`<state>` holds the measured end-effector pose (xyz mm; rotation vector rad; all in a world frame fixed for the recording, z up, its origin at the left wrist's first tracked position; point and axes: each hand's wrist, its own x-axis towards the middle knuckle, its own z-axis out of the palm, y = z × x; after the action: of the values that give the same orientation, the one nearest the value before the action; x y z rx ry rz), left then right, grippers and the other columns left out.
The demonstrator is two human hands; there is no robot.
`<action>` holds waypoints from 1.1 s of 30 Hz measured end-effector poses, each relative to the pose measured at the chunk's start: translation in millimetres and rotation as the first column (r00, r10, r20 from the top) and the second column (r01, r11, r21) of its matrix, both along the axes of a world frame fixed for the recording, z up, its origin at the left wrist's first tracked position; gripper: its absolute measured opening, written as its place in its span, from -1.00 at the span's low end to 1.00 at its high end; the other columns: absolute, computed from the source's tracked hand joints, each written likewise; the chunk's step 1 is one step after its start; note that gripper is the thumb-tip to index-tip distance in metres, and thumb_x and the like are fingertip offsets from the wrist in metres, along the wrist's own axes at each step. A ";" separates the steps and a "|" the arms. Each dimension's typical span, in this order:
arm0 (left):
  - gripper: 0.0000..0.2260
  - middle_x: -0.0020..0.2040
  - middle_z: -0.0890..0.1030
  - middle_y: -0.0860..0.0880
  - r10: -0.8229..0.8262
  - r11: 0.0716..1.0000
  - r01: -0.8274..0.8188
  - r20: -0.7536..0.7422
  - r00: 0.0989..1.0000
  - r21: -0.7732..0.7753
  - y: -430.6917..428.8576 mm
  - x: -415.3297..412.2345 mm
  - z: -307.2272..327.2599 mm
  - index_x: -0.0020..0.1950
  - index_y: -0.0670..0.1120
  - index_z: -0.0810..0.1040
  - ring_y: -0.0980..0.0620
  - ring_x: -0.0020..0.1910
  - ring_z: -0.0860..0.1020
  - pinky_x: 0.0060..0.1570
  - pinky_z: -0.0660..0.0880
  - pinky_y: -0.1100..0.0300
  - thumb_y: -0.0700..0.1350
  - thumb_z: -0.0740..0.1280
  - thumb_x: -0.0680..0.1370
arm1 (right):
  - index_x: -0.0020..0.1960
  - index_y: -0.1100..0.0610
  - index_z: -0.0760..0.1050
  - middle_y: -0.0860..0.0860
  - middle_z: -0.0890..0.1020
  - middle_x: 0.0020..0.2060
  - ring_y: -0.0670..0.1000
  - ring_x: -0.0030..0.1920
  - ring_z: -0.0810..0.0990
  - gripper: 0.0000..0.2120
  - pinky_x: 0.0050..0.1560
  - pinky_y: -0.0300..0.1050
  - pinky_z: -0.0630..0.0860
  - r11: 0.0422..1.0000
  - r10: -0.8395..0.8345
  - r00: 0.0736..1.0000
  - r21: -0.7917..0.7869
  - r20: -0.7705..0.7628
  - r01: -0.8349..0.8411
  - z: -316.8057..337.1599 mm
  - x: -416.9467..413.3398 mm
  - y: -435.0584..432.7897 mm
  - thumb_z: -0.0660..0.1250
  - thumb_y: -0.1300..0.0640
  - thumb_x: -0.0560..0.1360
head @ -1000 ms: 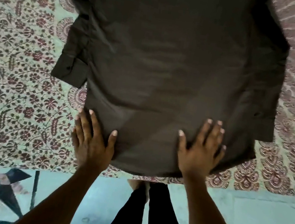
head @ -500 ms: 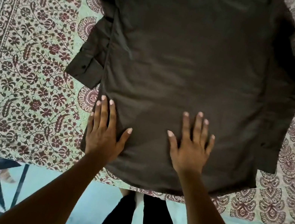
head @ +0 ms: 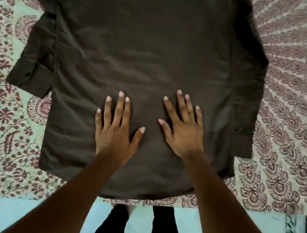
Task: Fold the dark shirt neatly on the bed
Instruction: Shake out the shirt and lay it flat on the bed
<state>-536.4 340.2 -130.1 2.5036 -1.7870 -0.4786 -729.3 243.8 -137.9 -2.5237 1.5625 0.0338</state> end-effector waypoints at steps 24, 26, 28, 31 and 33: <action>-0.04 0.63 -0.39 0.23 -0.196 0.941 0.264 -0.296 0.935 0.210 -136.7 -171.0 29.1 0.68 0.19 -0.19 -0.01 0.65 -0.37 0.58 -0.17 -0.29 0.28 0.39 0.50 | 0.28 0.15 0.43 0.16 0.55 0.22 0.23 0.24 0.55 -0.50 0.14 0.17 0.57 0.546 -0.829 0.544 0.396 0.130 0.738 52.4 -159.9 -75.5 0.53 -0.02 0.47; 0.00 0.58 -0.47 0.29 -0.159 0.934 0.247 -0.316 0.935 0.260 -138.6 -172.1 25.9 0.66 0.23 -0.27 0.03 0.61 -0.45 0.58 -0.24 -0.28 0.28 0.41 0.50 | 0.09 0.17 0.54 0.13 0.69 0.02 0.16 0.07 0.68 -0.74 -0.05 -0.08 0.56 0.514 -0.844 0.498 0.567 0.200 0.643 56.1 -162.9 -91.3 0.52 0.15 0.48; 0.00 0.57 -0.48 0.31 -0.153 0.927 0.248 -0.321 0.935 0.280 -138.1 -170.5 29.3 0.65 0.26 -0.27 0.04 0.61 -0.45 0.59 -0.22 -0.27 0.29 0.41 0.50 | -0.08 0.20 0.58 0.13 0.71 -0.12 0.16 -0.04 0.71 -0.93 -0.17 -0.18 0.49 0.531 -0.826 0.527 0.587 0.200 0.611 69.2 -171.8 -107.9 0.46 0.22 0.49; -0.05 0.66 -0.27 0.25 -0.142 0.942 0.215 -0.273 0.951 0.257 -143.3 -175.1 40.2 0.67 0.23 -0.07 -0.02 0.66 -0.26 0.56 -0.01 -0.30 0.24 0.47 0.46 | 0.08 0.20 0.56 0.15 0.64 -0.01 0.18 -0.01 0.65 -0.82 0.06 0.09 0.63 0.658 -0.752 0.619 0.326 0.228 0.679 100.2 -191.9 -131.6 0.43 0.22 0.50; -0.23 0.66 0.07 0.10 -0.088 0.979 0.135 -0.284 0.955 0.151 -154.2 -180.9 45.6 0.62 0.11 0.25 -0.16 0.59 0.08 0.47 0.22 -0.30 0.13 0.48 0.47 | 0.21 0.22 0.56 0.17 0.60 0.02 0.18 -0.01 0.61 -0.71 0.09 0.17 0.63 0.749 -0.636 0.705 0.029 0.314 0.662 119.3 -202.9 -143.7 0.41 0.20 0.50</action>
<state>-717.4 186.0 -84.5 2.2973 -1.8522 -0.9723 -932.2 100.1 -18.6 -1.7515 2.2366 -0.5018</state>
